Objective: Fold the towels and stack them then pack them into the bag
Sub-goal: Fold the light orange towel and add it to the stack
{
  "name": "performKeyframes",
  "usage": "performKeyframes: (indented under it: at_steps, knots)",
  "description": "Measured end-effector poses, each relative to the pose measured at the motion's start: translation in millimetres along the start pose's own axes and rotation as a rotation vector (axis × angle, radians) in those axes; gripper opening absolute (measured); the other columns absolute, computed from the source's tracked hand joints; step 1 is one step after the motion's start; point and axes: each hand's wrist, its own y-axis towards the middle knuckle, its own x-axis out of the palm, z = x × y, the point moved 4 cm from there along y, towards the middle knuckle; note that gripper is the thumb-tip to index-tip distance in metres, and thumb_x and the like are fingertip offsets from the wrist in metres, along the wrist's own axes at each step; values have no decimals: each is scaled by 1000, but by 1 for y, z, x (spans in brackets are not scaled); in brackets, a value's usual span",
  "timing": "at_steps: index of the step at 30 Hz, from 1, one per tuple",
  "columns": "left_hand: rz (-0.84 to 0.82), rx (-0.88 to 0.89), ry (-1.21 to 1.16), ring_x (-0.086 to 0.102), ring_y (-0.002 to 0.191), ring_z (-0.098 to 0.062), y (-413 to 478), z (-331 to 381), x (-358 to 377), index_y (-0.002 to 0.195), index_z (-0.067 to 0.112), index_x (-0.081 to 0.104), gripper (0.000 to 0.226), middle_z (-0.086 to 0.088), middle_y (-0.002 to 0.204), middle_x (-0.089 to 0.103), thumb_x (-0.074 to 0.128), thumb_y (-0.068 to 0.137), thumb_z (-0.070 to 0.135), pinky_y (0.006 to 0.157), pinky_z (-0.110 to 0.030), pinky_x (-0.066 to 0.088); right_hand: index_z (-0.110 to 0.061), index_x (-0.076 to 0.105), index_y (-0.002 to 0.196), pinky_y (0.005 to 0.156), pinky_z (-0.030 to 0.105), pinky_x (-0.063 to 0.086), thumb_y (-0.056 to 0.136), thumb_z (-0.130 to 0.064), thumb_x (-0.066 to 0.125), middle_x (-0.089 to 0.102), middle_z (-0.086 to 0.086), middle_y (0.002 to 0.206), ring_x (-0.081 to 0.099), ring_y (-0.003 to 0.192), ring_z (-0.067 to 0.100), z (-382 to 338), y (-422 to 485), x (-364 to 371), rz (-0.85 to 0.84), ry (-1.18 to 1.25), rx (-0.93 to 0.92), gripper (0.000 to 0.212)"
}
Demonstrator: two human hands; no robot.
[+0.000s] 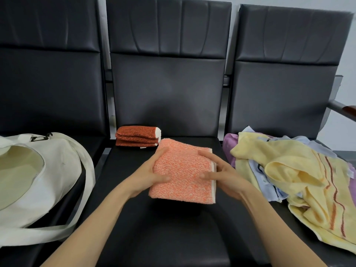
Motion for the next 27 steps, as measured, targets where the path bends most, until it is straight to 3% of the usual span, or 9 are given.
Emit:
performKeyframes:
  at_steps: [3, 6, 10, 14, 19, 21, 23, 25, 27]
  knots:
    - [-52, -1, 151, 35, 136, -12, 1, -3, 1, 138, 59, 16, 107, 11, 154, 20, 83, 69, 13, 114, -41, 33, -36, 47, 132, 93, 31, 52, 65, -1, 84, 48, -2, 132, 55, 117, 15, 0, -1, 4, 21, -285, -27, 84]
    - [-88, -29, 179, 35, 136, -12, 0, -6, 2, 143, 55, 7, 115, 11, 155, 17, 83, 67, 14, 114, -40, 34, -43, 41, 134, 107, 42, 42, 56, -20, 90, 41, -5, 135, 46, 123, 17, 2, 1, 5, 57, -496, -19, 95]
    - [20, 33, 202, 39, 132, -10, 0, 4, 0, 147, 44, 18, 108, 14, 147, 28, 82, 70, 4, 110, -33, 36, -39, 34, 138, 107, 39, 36, 61, -19, 88, 34, -3, 134, 39, 122, 19, -2, 3, 3, 142, -729, -30, 96]
    - [221, 73, 416, 37, 126, -10, -2, 8, 5, 144, 39, 32, 93, 15, 135, 35, 83, 71, 15, 104, -31, 35, -36, 37, 136, 96, 33, 41, 60, -20, 85, 42, -1, 125, 45, 114, 18, -7, 5, 3, 225, -845, -84, 91]
    - [421, 178, 663, 52, 113, -12, -3, 14, 9, 134, 26, 51, 72, 7, 119, 56, 83, 70, 29, 93, -28, 43, -23, 56, 116, 65, 8, 40, 77, -17, 67, 64, -6, 99, 59, 87, 7, -18, 1, 4, 335, -946, -212, 41]
    - [434, 181, 757, 52, 101, -10, -2, 13, 8, 131, 25, 55, 65, 6, 104, 55, 79, 72, 37, 83, -25, 43, -19, 60, 104, 55, 7, 40, 80, -19, 63, 64, -8, 84, 57, 72, 3, -20, -1, 2, 370, -997, -212, 24]
    - [413, 199, 783, 42, 101, -6, -3, 12, 6, 123, 25, 61, 58, 7, 104, 45, 79, 70, 40, 83, -22, 37, -23, 61, 96, 58, 10, 38, 70, -30, 66, 63, -8, 85, 57, 78, 10, -17, -2, -5, 349, -966, -196, 27]
    - [349, 193, 709, 32, 113, -1, -3, 13, 2, 108, 25, 64, 51, 11, 119, 36, 83, 64, 41, 92, -23, 33, -32, 59, 93, 72, 16, 38, 57, -44, 69, 54, -9, 99, 49, 96, 10, -14, -4, -13, 303, -909, -163, 39]
    - [274, 126, 473, 47, 113, -4, -5, 13, -3, 99, 24, 63, 52, 13, 123, 48, 82, 55, 44, 91, -30, 46, -31, 58, 102, 82, 18, 40, 66, -32, 80, 49, -13, 111, 47, 106, 6, -15, -8, -15, 283, -693, -134, 42]
